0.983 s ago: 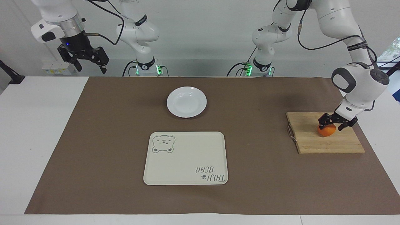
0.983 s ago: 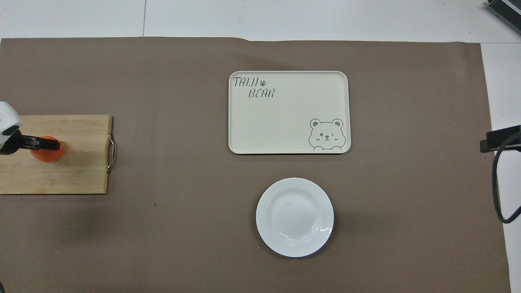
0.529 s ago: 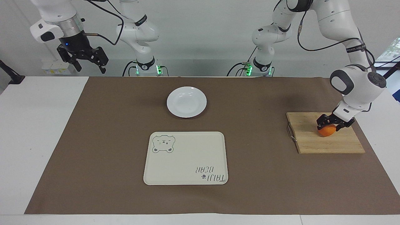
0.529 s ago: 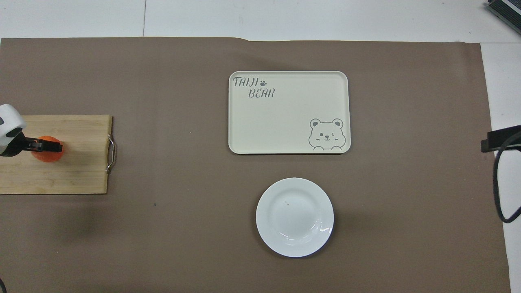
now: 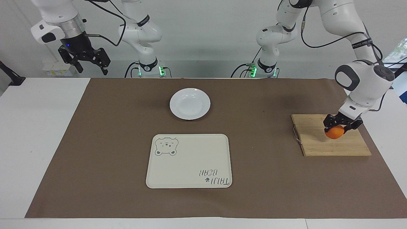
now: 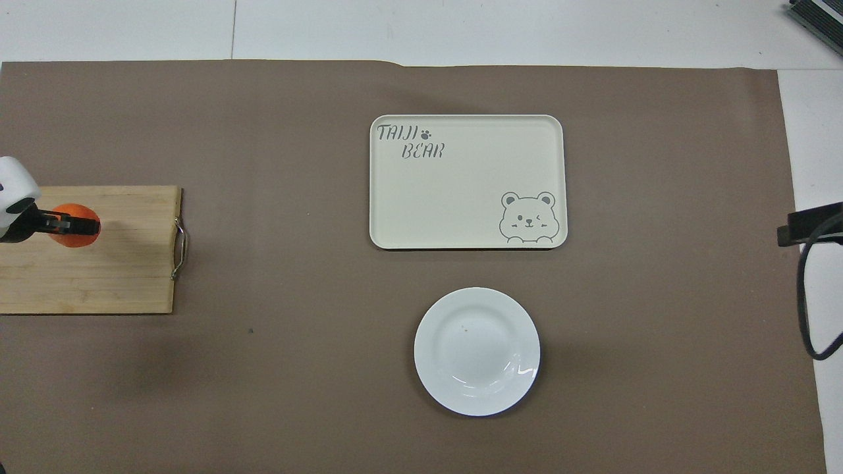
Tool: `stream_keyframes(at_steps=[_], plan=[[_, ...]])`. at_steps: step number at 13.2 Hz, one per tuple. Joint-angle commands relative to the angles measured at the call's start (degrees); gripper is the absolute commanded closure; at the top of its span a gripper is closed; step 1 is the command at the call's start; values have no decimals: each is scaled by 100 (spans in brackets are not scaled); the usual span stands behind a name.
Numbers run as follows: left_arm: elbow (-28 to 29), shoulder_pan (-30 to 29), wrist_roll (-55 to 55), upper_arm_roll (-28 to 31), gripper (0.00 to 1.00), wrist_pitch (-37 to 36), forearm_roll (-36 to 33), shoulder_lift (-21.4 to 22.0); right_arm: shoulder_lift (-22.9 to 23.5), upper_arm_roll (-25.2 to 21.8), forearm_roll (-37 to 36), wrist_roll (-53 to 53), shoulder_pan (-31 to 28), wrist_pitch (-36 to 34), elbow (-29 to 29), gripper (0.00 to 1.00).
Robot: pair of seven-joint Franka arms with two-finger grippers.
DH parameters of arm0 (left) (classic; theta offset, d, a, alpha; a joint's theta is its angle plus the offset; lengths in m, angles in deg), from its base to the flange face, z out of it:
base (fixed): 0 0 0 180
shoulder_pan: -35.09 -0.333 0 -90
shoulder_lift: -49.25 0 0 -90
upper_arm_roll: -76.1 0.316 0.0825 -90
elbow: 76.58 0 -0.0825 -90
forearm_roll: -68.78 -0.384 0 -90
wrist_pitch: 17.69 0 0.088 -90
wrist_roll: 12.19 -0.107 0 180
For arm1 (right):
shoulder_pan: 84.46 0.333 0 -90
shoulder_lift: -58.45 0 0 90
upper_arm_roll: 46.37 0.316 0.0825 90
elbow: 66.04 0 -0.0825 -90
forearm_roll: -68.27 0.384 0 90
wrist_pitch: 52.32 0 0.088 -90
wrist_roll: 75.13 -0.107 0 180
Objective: Place orange and plate with both arms
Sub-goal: 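Lift the orange and carry it over the white plate with the left gripper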
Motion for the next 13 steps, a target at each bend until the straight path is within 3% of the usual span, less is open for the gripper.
stream_keyframes(at_steps=[1,13], plan=[[123,774,62,82,100,-218,99,376,-140,24,-39,-76,-32,76,-169,0],[106,4579,4455,38,100,448,108,34,-157,24,-39,-76,-6,41,-187,0]])
